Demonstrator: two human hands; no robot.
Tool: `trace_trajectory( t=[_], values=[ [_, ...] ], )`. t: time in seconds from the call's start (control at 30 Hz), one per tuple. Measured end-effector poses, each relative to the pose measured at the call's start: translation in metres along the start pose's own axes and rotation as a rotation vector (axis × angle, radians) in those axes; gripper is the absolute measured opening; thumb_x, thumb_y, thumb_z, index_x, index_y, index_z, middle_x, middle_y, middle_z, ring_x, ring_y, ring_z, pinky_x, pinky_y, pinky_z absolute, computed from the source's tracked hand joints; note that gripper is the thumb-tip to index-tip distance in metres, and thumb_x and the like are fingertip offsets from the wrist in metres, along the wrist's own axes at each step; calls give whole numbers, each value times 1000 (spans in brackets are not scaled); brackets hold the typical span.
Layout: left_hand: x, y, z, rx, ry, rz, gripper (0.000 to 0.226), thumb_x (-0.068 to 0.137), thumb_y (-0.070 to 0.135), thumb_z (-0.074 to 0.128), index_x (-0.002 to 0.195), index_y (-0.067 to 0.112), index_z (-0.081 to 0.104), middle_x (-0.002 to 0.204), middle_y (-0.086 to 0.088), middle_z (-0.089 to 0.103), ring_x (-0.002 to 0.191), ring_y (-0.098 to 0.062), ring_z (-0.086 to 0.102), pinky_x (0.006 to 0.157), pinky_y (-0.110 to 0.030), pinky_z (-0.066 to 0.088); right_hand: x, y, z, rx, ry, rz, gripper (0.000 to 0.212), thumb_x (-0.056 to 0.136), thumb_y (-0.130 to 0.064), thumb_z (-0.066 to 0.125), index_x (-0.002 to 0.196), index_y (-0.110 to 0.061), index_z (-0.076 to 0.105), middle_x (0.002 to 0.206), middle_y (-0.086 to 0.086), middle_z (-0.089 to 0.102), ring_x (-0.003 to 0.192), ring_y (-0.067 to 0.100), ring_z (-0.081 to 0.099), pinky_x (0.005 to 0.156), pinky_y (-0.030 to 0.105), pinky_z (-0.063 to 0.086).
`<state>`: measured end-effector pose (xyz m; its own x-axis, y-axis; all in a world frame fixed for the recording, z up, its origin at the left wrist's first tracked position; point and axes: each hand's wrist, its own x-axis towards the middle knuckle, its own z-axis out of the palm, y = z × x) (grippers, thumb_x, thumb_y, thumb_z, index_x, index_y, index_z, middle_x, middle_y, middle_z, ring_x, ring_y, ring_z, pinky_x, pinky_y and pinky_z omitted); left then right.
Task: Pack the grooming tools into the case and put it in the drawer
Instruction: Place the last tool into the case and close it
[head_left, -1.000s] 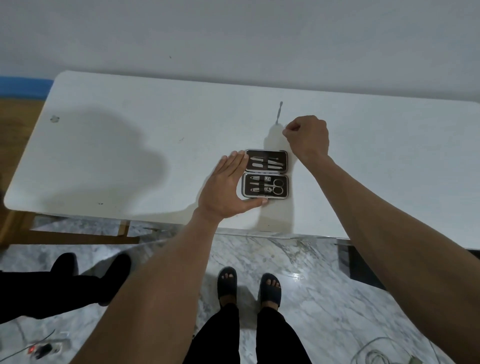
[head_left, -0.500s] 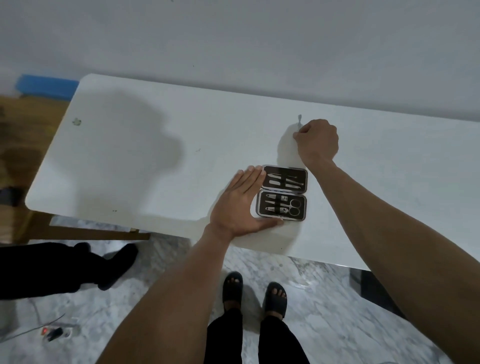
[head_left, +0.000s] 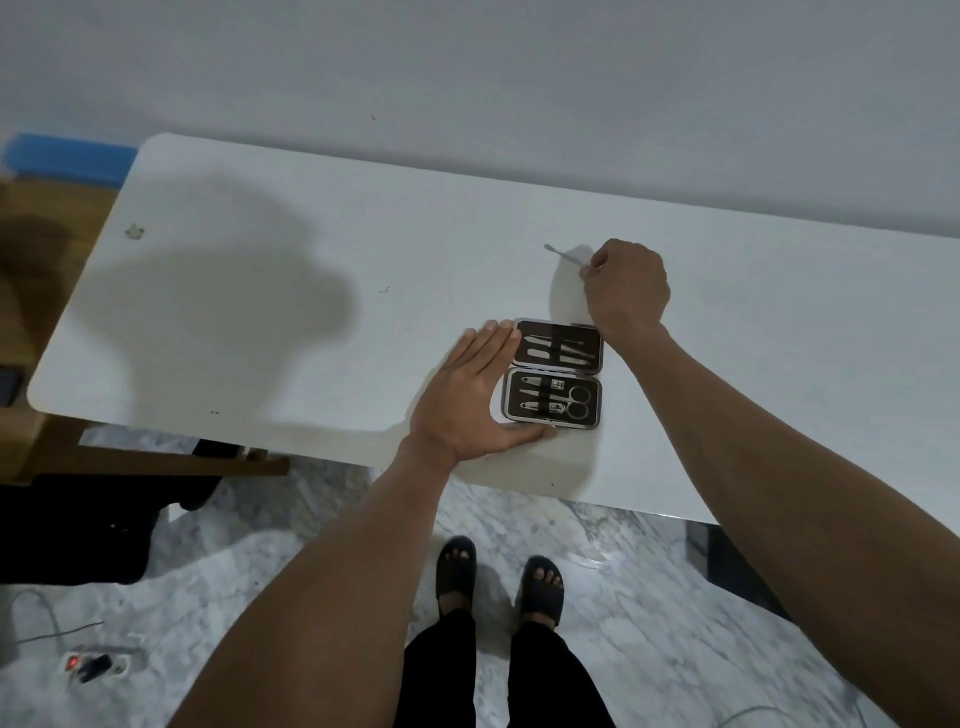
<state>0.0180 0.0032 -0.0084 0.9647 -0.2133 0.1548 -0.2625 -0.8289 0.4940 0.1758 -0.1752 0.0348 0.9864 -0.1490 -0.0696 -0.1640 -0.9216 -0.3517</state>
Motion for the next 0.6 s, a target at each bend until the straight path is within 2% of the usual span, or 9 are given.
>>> trace_trajectory(
  t=[0.17, 0.33, 0.43, 0.6],
  values=[
    [0, -1, 1, -4, -1, 0, 120, 71, 80, 75, 155, 2, 40, 164, -10, 39, 156, -21, 29, 129, -45, 22, -6, -1, 3, -60, 35, -18, 18, 95, -20, 59, 106, -10, 70, 102, 10, 67, 105, 30, 57, 67, 33, 43],
    [1, -1, 1, -4, 3, 5, 120, 71, 81, 74, 155, 1, 41, 163, -10, 40, 156, -21, 30, 130, -43, 22, -6, -2, 4, -53, -39, -41, 19, 96, -10, 50, 111, -3, 60, 110, 15, 61, 109, 32, 53, 70, 36, 41],
    [0, -2, 0, -3, -6, 5, 120, 72, 83, 70, 156, 2, 40, 164, -10, 39, 156, -21, 29, 130, -44, 21, -6, 2, -2, 77, -67, -45, 19, 94, -5, 48, 109, -1, 58, 106, 16, 64, 102, 32, 59, 75, 36, 46],
    [1, -1, -2, -1, -25, -6, 122, 72, 86, 64, 157, 3, 38, 165, -9, 36, 157, -20, 27, 130, -42, 19, -13, 11, -12, 341, -60, 17, 17, 93, -6, 52, 104, -8, 65, 104, 9, 70, 95, 23, 64, 77, 25, 44]
  ],
)
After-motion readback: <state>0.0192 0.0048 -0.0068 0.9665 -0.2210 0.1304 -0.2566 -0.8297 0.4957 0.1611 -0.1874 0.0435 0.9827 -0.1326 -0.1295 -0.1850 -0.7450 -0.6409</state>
